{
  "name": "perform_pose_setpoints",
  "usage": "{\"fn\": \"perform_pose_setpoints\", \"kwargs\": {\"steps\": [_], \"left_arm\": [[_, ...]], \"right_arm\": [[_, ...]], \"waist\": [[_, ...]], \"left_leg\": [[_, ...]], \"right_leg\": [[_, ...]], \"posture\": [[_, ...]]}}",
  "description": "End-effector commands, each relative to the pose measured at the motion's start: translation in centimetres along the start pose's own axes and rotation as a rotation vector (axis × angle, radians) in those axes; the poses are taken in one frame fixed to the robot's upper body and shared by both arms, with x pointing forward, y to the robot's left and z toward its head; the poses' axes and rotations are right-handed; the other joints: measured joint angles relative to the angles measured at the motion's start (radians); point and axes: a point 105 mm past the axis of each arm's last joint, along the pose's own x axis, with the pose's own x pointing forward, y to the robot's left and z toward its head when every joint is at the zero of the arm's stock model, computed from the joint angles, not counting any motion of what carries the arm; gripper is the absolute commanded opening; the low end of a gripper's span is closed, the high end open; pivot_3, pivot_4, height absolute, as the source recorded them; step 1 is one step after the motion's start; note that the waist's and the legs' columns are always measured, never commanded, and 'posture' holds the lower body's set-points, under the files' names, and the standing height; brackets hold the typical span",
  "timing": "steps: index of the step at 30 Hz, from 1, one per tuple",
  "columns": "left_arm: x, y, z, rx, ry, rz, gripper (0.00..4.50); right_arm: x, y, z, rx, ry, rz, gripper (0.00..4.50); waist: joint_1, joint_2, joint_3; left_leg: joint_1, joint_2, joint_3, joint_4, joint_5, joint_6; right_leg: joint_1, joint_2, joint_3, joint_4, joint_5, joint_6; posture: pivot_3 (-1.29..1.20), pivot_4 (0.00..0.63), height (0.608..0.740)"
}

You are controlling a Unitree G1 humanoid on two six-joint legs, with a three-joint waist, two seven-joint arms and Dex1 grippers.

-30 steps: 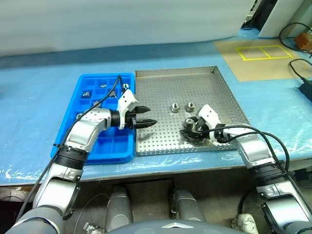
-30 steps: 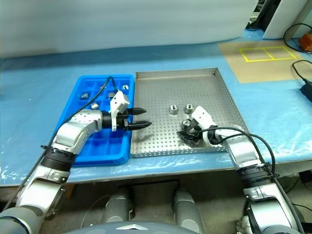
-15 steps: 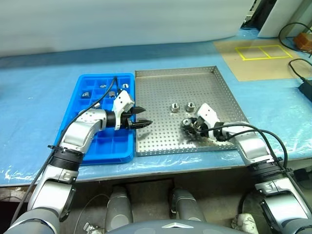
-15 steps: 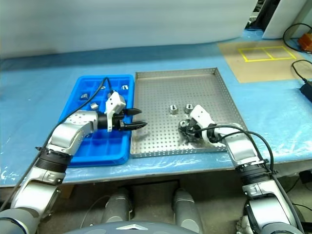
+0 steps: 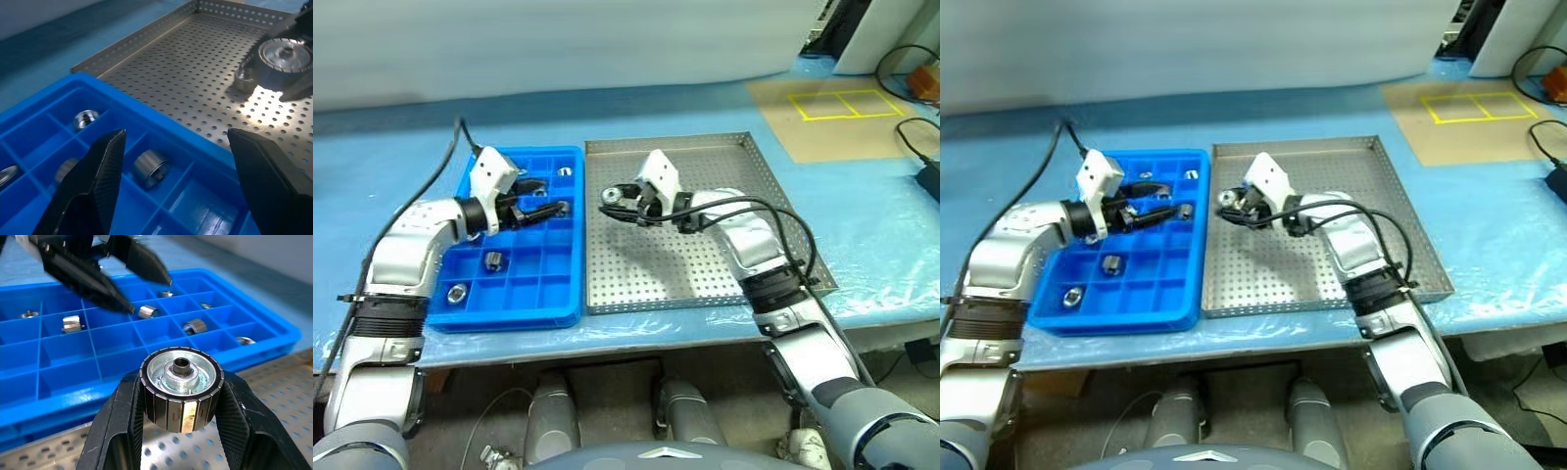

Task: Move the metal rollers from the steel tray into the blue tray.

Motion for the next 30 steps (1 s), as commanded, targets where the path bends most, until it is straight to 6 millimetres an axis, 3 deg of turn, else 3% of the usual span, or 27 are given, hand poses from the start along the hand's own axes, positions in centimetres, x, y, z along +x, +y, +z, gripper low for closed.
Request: {"fn": "perform_pose_setpoints", "kwargs": {"steps": [1,8,12,19,21,28,30], "left_arm": [[-2.5,1.0,1.6,0.047,-0.029,0.078,3.51],[-4.7,1.4,0.9,0.022,-0.007,0.165,3.51],[-4.3,0.5,0.5,0.008,-0.001,0.159,3.51],[-3.7,-0.4,0.5,-0.007,-0.005,0.144,3.51],[-3.6,-0.5,0.4,-0.008,-0.004,0.142,3.51],[-2.9,-0.7,0.3,-0.014,-0.006,0.123,3.51],[-2.5,-0.8,0.3,-0.013,-0.009,0.108,3.51]], "right_arm": [[1.6,0.6,1.3,-0.053,-0.033,0.054,1.63],[2.9,2.7,1.4,-0.044,-0.048,0.179,1.63],[3.7,4.4,1.4,0.049,-0.058,0.271,1.63],[4.7,4.8,0.5,0.108,-0.029,0.29,1.63],[4.8,4.8,-0.8,0.069,0.019,0.276,1.63],[4.2,3.8,-1.5,0.059,0.044,0.21,4.0],[3.9,3.3,-1.4,0.046,0.039,0.183,4.0]], "waist": [[0.005,0.0,0.0],[0.03,0.0,0.0],[0.036,0.0,0.0],[0.042,0.0,0.0],[0.045,0.0,0.0],[0.051,0.0,0.0],[0.052,0.0,0.0]], "left_leg": [[0.0,0.0,0.0,0.0,0.0,0.0],[0.0,0.0,-0.001,-0.001,0.0,0.0],[0.0,0.001,-0.001,-0.001,0.0,-0.001],[0.0,0.0,-0.002,-0.003,0.001,-0.002],[0.0,0.0,-0.002,-0.004,0.001,-0.002],[0.0,0.0,-0.002,-0.005,0.002,-0.003],[0.0,0.0,-0.002,-0.005,0.002,-0.003]], "right_leg": [[0.0,0.0,0.0,0.0,0.0,0.0],[0.0,-0.001,-0.002,0.0,0.0,0.0],[0.0,-0.001,-0.002,0.001,0.0,0.0],[-0.001,-0.001,-0.002,0.001,0.0,0.0],[-0.001,-0.001,-0.002,0.001,0.0,0.0],[-0.001,0.0,-0.002,0.001,-0.001,0.0],[-0.001,-0.001,-0.002,0.001,-0.001,0.0]], "posture": [[0.03,0.15,0.74],[0.09,0.15,0.74],[0.11,0.15,0.74],[0.12,0.15,0.74],[0.12,0.15,0.74],[0.09,0.15,0.74],[0.06,0.15,0.74]]}}
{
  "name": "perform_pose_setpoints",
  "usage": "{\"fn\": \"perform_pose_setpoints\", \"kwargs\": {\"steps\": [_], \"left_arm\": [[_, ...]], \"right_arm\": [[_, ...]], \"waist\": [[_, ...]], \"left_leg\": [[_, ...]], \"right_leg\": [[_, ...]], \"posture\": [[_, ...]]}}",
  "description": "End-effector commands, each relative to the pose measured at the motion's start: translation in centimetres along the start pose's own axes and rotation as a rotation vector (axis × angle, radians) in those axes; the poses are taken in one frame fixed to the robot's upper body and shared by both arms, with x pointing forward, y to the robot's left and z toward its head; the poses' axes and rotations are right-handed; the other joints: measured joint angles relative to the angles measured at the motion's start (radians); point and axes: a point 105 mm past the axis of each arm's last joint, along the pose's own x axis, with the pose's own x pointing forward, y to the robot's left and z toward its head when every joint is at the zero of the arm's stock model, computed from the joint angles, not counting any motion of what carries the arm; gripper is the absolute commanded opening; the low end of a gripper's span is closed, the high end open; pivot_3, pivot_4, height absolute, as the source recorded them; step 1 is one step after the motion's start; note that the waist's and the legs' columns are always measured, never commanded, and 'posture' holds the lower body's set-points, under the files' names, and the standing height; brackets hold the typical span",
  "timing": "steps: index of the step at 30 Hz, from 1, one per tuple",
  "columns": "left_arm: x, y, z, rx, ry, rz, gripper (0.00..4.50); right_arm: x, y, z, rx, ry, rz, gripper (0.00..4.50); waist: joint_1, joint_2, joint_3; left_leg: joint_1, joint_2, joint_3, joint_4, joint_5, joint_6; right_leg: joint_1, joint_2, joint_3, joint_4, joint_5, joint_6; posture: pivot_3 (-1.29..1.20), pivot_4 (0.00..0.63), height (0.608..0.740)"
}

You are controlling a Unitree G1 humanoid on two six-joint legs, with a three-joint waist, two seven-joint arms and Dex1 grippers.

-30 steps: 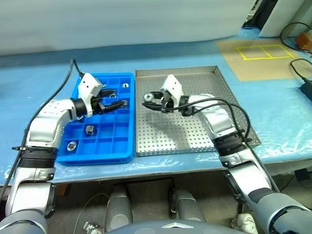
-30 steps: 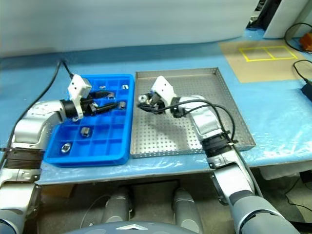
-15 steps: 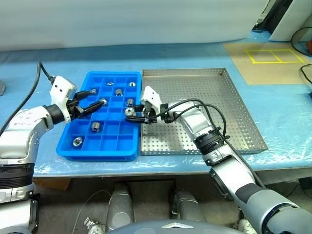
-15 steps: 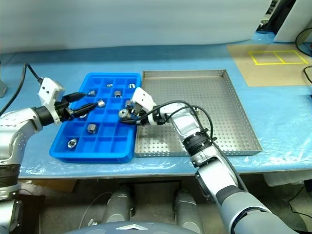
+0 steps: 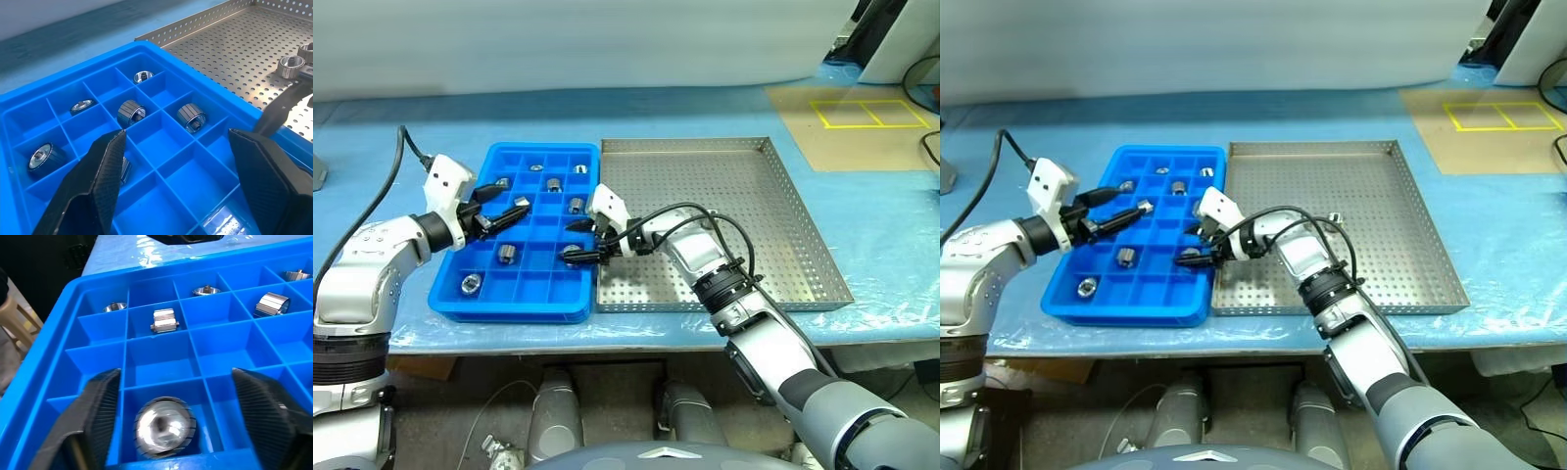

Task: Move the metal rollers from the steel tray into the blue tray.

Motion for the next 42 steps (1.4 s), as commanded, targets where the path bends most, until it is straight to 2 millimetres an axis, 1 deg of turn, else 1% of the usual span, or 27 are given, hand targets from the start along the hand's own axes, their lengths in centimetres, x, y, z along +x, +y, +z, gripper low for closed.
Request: {"fn": "perform_pose_setpoints", "kwargs": {"steps": [1,2,3,5,7,8,10,12,14,16,20,23,27,29,35,41,42], "left_arm": [[0.6,-0.5,1.3,0.032,-0.043,-0.03,3.51],[0.7,-0.5,1.4,0.031,-0.046,-0.036,3.51],[1.0,-0.6,1.5,0.031,-0.05,-0.046,3.51],[1.7,-1.2,1.8,0.028,-0.062,-0.084,3.51],[2.4,-2.0,1.8,0.02,-0.068,-0.123,3.51],[2.9,-2.4,1.7,0.014,-0.072,-0.145,3.51],[4.0,-3.0,1.5,0.004,-0.074,-0.173,3.51],[5.1,-3.7,1.4,-0.001,-0.075,-0.198,3.51],[6.5,-5.4,1.6,-0.01,-0.094,-0.269,3.51],[7.6,-6.8,1.5,-0.012,-0.098,-0.326,3.51],[9.1,-8.4,1.1,-0.001,-0.095,-0.389,3.51],[9.5,-8.8,1.4,0.001,-0.108,-0.412,3.51],[9.6,-8.2,1.3,0.009,-0.106,-0.398,3.51],[9.6,-8.0,1.1,0.013,-0.101,-0.39,3.51],[9.2,-7.9,0.8,0.018,-0.096,-0.386,3.51],[8.8,-7.5,0.3,0.021,-0.083,-0.372,3.51],[8.7,-7.5,0.4,0.02,-0.085,-0.371,3.51]], "right_arm": [[-1.2,-1.0,0.7,-0.045,-0.013,-0.062,4.0],[-1.5,-1.2,0.8,-0.047,-0.016,-0.072,4.0],[-2.3,-1.5,1.1,-0.042,-0.031,-0.09,4.0],[-5.2,-2.7,1.7,-0.042,-0.05,-0.151,4.0],[-8.1,-3.9,1.6,-0.047,-0.037,-0.224,4.0],[-9.8,-4.6,1.3,-0.043,-0.023,-0.269,4.0],[-12.4,-5.5,0.6,-0.032,0.012,-0.342,4.0],[-14.7,-6.4,-0.5,-0.021,0.053,-0.417,4.0],[-17.1,-7.1,-1.7,-0.002,0.092,-0.498,4.0],[-18.6,-7.5,-2.5,0.015,0.117,-0.555,4.0],[-19.9,-7.9,-3.9,0.048,0.142,-0.619,4.0],[-20.7,-8.1,-5.5,0.089,0.168,-0.662,4.0],[-20.8,-8.3,-6.7,0.123,0.175,-0.687,4.0],[-21.0,-8.6,-7.4,0.146,0.175,-0.716,4.0],[-21.0,-8.9,-9.1,0.176,0.196,-0.752,4.0],[-20.3,-9.3,-9.8,0.191,0.189,-0.766,4.0],[-20.3,-9.4,-9.8,0.187,0.186,-0.772,3.62]], "waist": [[0.002,0.0,0.0],[0.002,0.0,0.0],[0.002,0.0,0.0],[0.005,0.0,0.0],[0.006,0.0,0.0],[0.005,0.0,0.0],[0.001,0.0,0.0],[-0.002,0.0,0.0],[-0.012,0.0,0.0],[-0.02,0.0,0.0],[-0.038,0.0,0.0],[-0.052,0.0,0.0],[-0.055,0.0,0.0],[-0.055,0.0,0.0],[-0.052,0.0,0.0],[-0.055,0.0,0.0],[-0.054,0.0,0.0]], "left_leg": [[0.0,0.0,0.0,0.0,0.0,0.0],[0.0,0.0,0.0,0.0,0.0,0.0],[0.0,0.0,0.0,0.0,0.0,0.0],[0.0,0.0,0.0,0.0,0.0,-0.001],[0.0,-0.001,0.0,0.0,0.001,-0.001],[0.0,-0.001,0.0,0.001,0.001,-0.001],[0.0,-0.001,0.001,0.001,0.002,-0.004],[0.0,0.0,0.001,0.001,0.003,-0.004],[0.001,0.0,0.001,0.0,0.003,-0.004],[0.001,0.0,0.001,0.001,0.003,-0.004],[0.001,0.0,0.001,0.002,0.003,-0.004],[0.001,0.0,0.001,0.002,0.002,-0.003],[0.001,-0.001,0.001,0.004,0.002,-0.002],[0.001,-0.001,0.001,0.004,0.0,0.001],[0.0,-0.001,0.002,0.006,-0.001,0.003],[0.001,0.0,0.002,0.007,-0.001,0.003],[0.001,0.0,0.002,0.007,-0.001,0.003]], "right_leg": [[0.0,0.0,0.0,0.0,0.0,0.0],[0.0,0.0,0.0,0.0,0.0,0.0],[0.0,0.0,0.0,0.0,0.0,0.0],[0.001,0.0,0.0,0.0,0.0,0.0],[0.001,-0.001,0.0,0.0,0.0,0.0],[0.001,-0.001,0.0,0.0,0.0,0.0],[0.001,-0.001,0.001,-0.001,0.0,0.0],[0.001,0.001,0.001,-0.001,0.0,0.0],[0.001,0.002,0.002,-0.001,0.0,0.0],[0.001,0.002,0.002,-0.001,0.0,0.0],[0.001,0.002,0.003,-0.001,0.0,0.0],[0.001,0.002,0.003,0.0,0.0,0.0],[0.001,0.001,0.003,0.0,0.0,0.0],[0.001,0.001,0.003,0.0,0.0,0.0],[0.002,0.0,0.003,0.0,0.0,0.0],[0.002,0.001,0.003,0.0,0.0,0.0],[0.002,0.001,0.003,0.001,0.0,0.0]], "posture": [[0.06,0.15,0.74],[0.04,0.15,0.74],[0.03,0.15,0.74],[0.01,0.15,0.74],[-0.01,0.15,0.74],[-0.02,0.15,0.74],[-0.04,0.15,0.74],[-0.06,0.15,0.74],[-0.07,0.15,0.74],[-0.09,0.15,0.74],[-0.13,0.15,0.74],[-0.14,0.15,0.74],[-0.15,0.15,0.74],[-0.14,0.15,0.74],[-0.12,0.15,0.74],[-0.11,0.15,0.74],[-0.11,0.15,0.74]]}}
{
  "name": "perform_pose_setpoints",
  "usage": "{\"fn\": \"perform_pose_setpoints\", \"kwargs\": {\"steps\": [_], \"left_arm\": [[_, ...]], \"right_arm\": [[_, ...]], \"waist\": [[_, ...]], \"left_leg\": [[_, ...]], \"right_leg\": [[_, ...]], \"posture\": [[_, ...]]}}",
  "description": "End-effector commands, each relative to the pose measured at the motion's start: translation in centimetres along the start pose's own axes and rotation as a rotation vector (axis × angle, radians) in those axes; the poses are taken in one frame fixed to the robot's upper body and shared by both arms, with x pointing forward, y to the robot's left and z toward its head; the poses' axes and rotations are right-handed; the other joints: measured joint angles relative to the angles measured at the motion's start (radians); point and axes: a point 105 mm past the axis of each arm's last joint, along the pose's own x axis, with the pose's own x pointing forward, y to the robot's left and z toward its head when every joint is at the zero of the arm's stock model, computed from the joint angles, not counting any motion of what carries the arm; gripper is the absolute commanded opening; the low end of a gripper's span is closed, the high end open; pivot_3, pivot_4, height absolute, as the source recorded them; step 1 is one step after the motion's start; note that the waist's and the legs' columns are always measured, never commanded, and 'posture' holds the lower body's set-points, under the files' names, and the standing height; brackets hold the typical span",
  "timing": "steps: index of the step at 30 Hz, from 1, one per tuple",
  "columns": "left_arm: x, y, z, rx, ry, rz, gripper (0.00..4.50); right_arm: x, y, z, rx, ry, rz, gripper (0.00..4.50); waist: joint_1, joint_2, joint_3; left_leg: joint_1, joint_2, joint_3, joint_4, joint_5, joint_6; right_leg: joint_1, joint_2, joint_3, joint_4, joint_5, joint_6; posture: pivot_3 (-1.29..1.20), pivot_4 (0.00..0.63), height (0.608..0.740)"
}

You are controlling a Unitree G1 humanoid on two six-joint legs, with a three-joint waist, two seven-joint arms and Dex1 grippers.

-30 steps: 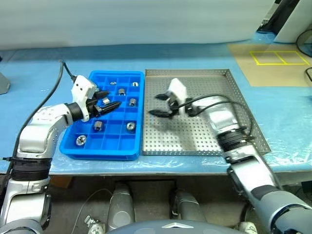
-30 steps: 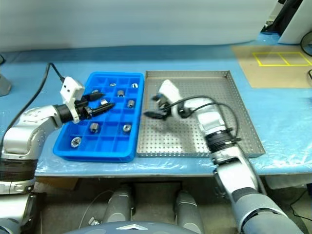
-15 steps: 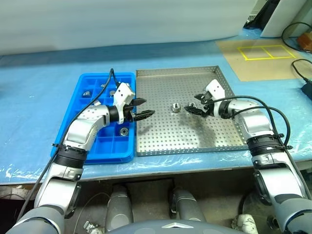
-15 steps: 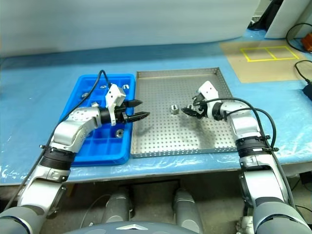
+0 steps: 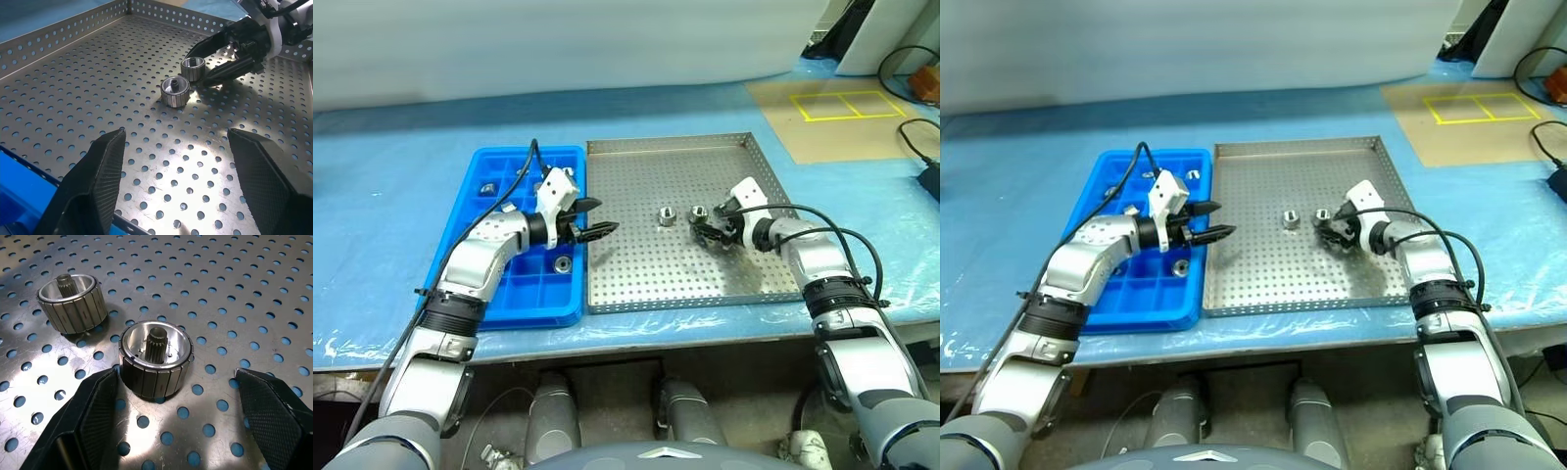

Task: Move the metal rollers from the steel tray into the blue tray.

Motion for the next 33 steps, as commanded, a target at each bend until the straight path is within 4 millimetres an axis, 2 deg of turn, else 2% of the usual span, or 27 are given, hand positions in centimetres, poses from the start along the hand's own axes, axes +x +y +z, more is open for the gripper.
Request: {"fn": "perform_pose_setpoints", "kwargs": {"steps": [1,6,7,13,15,18,20,22,25,29,33], "left_arm": [[-0.7,0.2,1.5,0.051,-0.038,0.013,3.51],[-0.8,0.2,1.4,0.049,-0.031,0.008,3.51],[-0.8,0.2,1.3,0.049,-0.028,0.006,3.51],[-0.7,0.0,1.3,0.051,-0.024,-0.001,3.51],[-1.1,0.1,1.4,0.053,-0.025,0.001,3.51],[-2.1,0.4,2.0,0.08,-0.025,0.011,3.51],[-3.2,0.5,2.8,0.112,-0.03,0.014,3.51],[-4.8,1.4,3.7,0.145,-0.025,0.051,3.51],[-6.8,2.7,4.2,0.167,-0.008,0.114,3.51],[-9.6,3.9,4.8,0.185,0.006,0.211,3.51],[-12.2,4.7,5.1,0.196,0.028,0.312,3.51]], "right_arm": [[0.3,-0.3,0.8,-0.009,-0.036,-0.019,3.44],[1.1,0.5,0.8,-0.021,-0.037,-0.004,1.83],[1.2,0.7,0.8,-0.022,-0.041,0.0,1.7],[1.2,0.8,1.1,-0.033,-0.05,0.003,1.71],[0.9,1.1,2.3,-0.051,-0.079,0.027,1.71],[0.6,2.1,5.5,-0.126,-0.158,0.074,1.71],[0.5,3.9,8.1,-0.18,-0.225,0.139,1.71],[0.9,6.5,10.8,-0.248,-0.292,0.212,1.71],[1.7,9.9,13.2,-0.272,-0.359,0.312,1.71],[3.0,16.9,13.8,-0.31,-0.378,0.564,1.71],[4.7,20.6,13.2,-0.299,-0.355,0.676,1.71]], "waist": [[0.001,0.0,0.0],[0.001,0.0,0.0],[0.001,0.0,0.0],[0.0,0.0,0.0],[0.0,0.0,0.0],[-0.002,0.001,0.001],[-0.002,0.001,0.001],[-0.004,0.001,0.001],[-0.003,0.001,0.001],[0.005,0.001,0.001],[0.015,0.001,0.001]], "left_leg": [[0.0,0.0,0.0,0.0,0.0,0.0],[0.0,0.0,0.0,0.001,0.0,0.0],[0.0,0.0,0.0,0.001,0.0,0.0],[0.0,0.0,0.0,0.0,0.0,0.0],[0.0,0.0,0.0,0.0,0.0,0.0],[-0.001,0.0,0.0,0.0,0.0,0.0],[-0.001,0.0,0.0,-0.001,0.0,0.0],[-0.002,0.001,0.0,-0.002,0.0,0.0],[-0.001,0.002,0.0,-0.004,0.001,-0.001],[-0.001,0.002,0.0,-0.006,0.001,-0.002],[-0.002,0.001,0.0,-0.011,0.001,-0.002]], "right_leg": [[0.0,0.0,0.0,0.0,0.0,0.0],[0.001,0.0,0.0,0.0,0.0,0.0],[0.001,0.0,0.0,0.0,0.0,0.0],[0.001,0.0,0.0,0.0,0.0,0.0],[0.001,0.0,0.0,0.0,0.0,0.0],[-0.001,0.0,0.0,0.0,0.0,0.0],[-0.002,0.0,0.0,0.0,0.0,0.0],[-0.003,0.002,0.0,0.0,0.0,0.0],[-0.003,0.003,0.0,0.0,0.0,-0.001],[-0.003,0.002,0.0,-0.002,-0.001,-0.001],[-0.003,0.001,-0.003,-0.005,-0.001,-0.001]], "posture": [[-0.11,0.15,0.74],[-0.12,0.15,0.74],[-0.12,0.15,0.74],[-0.12,0.15,0.74],[-0.12,0.15,0.74],[-0.11,0.15,0.74],[-0.1,0.15,0.74],[-0.08,0.15,0.74],[-0.05,0.15,0.74],[0.02,0.15,0.74],[0.1,0.15,0.74]]}}
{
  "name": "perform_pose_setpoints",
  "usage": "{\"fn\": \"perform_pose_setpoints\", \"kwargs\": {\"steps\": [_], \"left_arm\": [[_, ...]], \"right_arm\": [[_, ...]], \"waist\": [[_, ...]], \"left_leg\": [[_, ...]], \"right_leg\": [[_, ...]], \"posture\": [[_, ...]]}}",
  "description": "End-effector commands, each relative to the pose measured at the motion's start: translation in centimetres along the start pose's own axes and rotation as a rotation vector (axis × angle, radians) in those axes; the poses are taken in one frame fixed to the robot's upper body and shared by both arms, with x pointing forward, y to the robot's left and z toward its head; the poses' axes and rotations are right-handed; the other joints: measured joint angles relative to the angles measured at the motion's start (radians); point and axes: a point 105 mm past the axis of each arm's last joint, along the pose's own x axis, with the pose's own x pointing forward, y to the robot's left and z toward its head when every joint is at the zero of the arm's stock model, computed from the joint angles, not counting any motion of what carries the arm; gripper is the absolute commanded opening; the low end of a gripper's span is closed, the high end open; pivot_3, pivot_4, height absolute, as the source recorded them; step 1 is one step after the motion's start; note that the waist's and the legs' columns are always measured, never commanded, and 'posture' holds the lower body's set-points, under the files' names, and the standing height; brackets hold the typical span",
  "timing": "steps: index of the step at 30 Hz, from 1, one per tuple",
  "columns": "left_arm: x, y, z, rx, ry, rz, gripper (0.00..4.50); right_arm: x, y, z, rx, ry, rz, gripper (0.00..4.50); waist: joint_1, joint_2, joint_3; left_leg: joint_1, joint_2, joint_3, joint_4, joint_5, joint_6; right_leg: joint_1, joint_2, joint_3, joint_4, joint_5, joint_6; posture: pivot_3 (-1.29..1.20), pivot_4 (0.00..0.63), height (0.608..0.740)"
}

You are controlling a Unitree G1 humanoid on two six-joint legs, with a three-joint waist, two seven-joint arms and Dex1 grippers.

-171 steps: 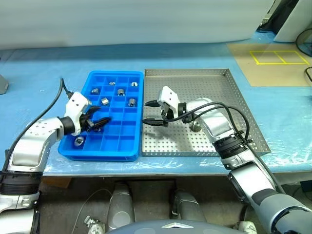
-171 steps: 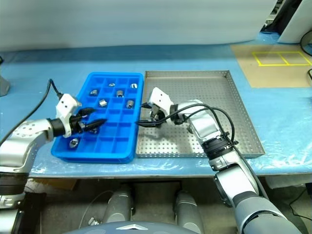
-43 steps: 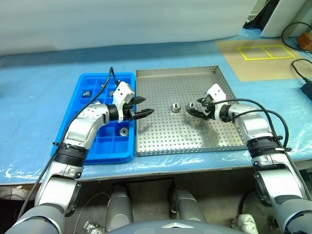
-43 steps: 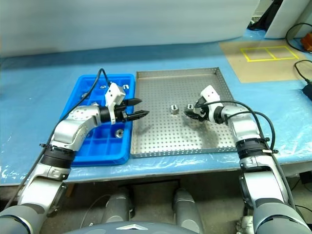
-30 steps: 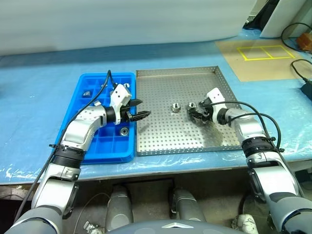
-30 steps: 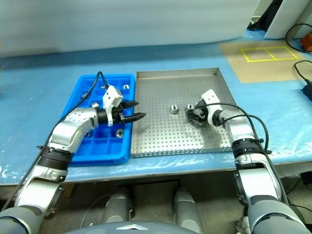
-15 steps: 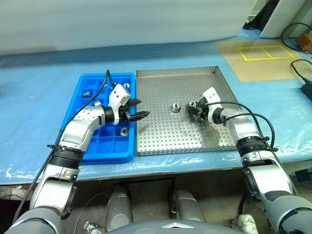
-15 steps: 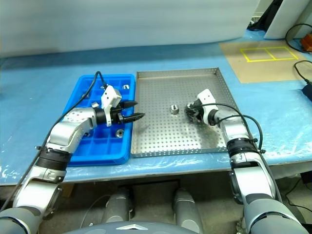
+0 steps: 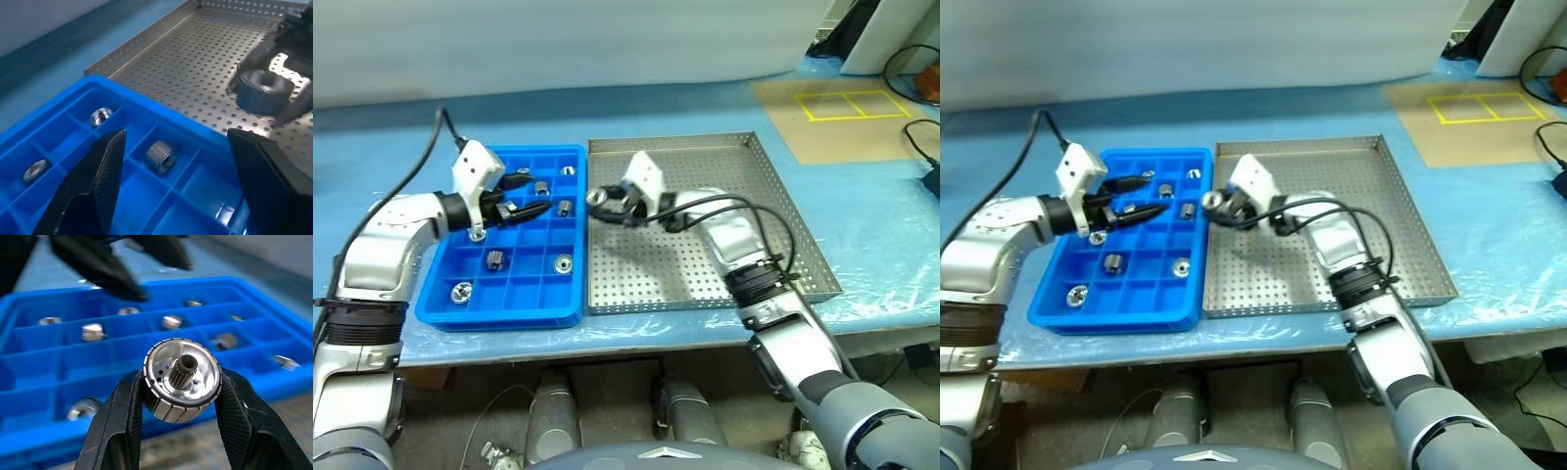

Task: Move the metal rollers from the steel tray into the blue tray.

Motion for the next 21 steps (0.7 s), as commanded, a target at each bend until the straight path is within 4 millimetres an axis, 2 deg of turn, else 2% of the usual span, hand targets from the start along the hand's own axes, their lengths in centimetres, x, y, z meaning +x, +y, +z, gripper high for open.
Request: {"fn": "perform_pose_setpoints", "kwargs": {"steps": [1,5,10,12,16,21], "left_arm": [[-2.3,0.9,1.6,0.052,-0.019,0.082,3.51],[-3.7,0.4,1.6,0.045,-0.007,0.123,3.51],[-5.2,-0.8,0.7,0.01,0.016,0.179,3.51],[-5.4,-1.1,0.4,-0.006,0.019,0.198,3.51],[-5.7,-1.1,0.1,-0.03,0.019,0.23,3.51],[-5.1,-1.4,0.0,-0.035,0.018,0.221,3.51]], "right_arm": [[2.1,0.8,0.5,-0.02,-0.024,0.046,1.71],[4.3,1.5,0.0,-0.022,-0.024,0.073,1.71],[6.0,0.4,0.8,-0.036,-0.047,0.012,1.71],[6.4,0.1,1.0,-0.036,-0.051,-0.007,1.71],[7.3,0.8,1.0,-0.04,-0.057,0.016,1.71],[7.8,1.8,-0.1,-0.047,-0.036,0.037,1.71]], "waist": [[0.01,0.0,0.0],[0.027,0.0,0.0],[0.045,0.0,0.0],[0.048,0.0,0.0],[0.053,0.0,0.0],[0.055,0.0,0.0]], "left_leg": [[0.0,0.0,0.0,-0.001,0.0,0.0],[0.0,0.0,0.0,-0.005,0.001,-0.002],[-0.001,0.001,-0.002,-0.007,0.002,-0.004],[-0.001,0.001,-0.002,-0.007,0.003,-0.004],[-0.001,0.001,-0.003,-0.008,0.003,-0.005],[-0.001,0.001,-0.004,-0.007,0.003,-0.005]], "right_leg": [[0.0,0.0,-0.001,-0.001,0.0,0.0],[0.0,-0.001,-0.002,-0.003,0.0,0.0],[0.0,-0.001,-0.005,-0.003,-0.001,-0.002],[0.0,-0.001,-0.006,-0.003,-0.001,-0.002],[0.0,-0.001,-0.007,-0.002,-0.002,-0.003],[0.0,-0.001,-0.007,-0.001,-0.002,-0.003]], "posture": [[0.12,0.15,0.74],[0.18,0.15,0.74],[0.23,0.15,0.74],[0.24,0.15,0.74],[0.25,0.15,0.74],[0.24,0.15,0.74]]}}
